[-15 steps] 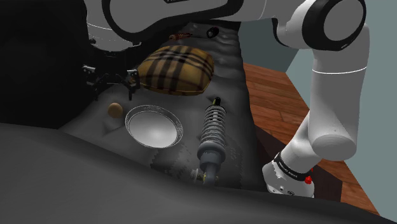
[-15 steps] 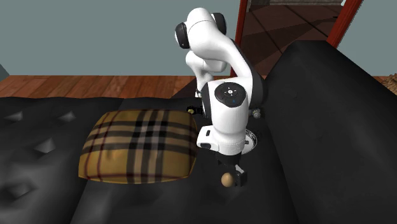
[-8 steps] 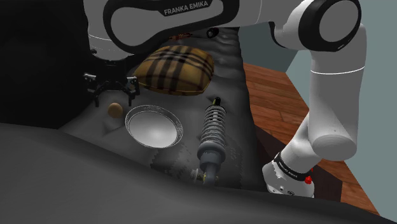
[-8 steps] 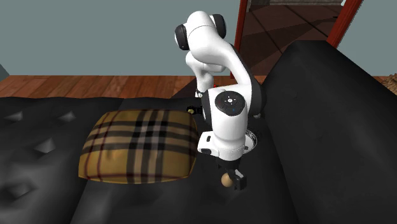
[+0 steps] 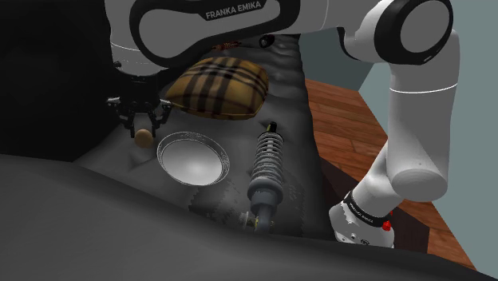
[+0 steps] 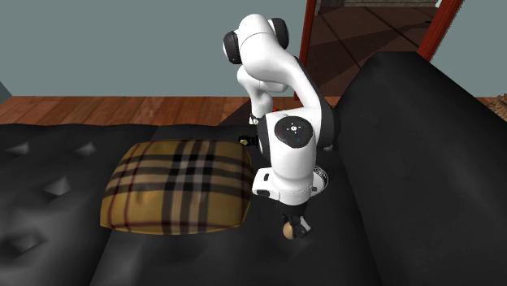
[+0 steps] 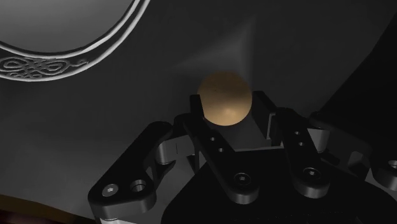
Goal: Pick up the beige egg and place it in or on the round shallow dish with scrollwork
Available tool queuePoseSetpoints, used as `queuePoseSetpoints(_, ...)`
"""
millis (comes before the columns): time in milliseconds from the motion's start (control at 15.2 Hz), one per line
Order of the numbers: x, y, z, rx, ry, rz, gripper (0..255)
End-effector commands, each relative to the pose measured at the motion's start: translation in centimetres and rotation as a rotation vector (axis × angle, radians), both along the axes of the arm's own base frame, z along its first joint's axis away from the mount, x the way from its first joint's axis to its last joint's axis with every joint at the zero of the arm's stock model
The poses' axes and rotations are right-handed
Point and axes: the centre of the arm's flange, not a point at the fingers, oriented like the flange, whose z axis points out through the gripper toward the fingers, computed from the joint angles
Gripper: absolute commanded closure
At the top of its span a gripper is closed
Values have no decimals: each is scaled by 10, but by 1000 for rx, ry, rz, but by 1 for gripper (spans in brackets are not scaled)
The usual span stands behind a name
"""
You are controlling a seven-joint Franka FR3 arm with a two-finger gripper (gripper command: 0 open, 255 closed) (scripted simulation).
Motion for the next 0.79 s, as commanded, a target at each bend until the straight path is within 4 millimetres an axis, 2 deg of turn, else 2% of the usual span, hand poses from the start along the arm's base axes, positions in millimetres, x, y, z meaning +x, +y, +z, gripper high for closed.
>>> queuePoseSetpoints(0,0,0,0,0,1,0,255)
queuePoseSetpoints(330,0,0,0,0,1,0,255)
queuePoseSetpoints(726,0,0,31,0,1,0,255)
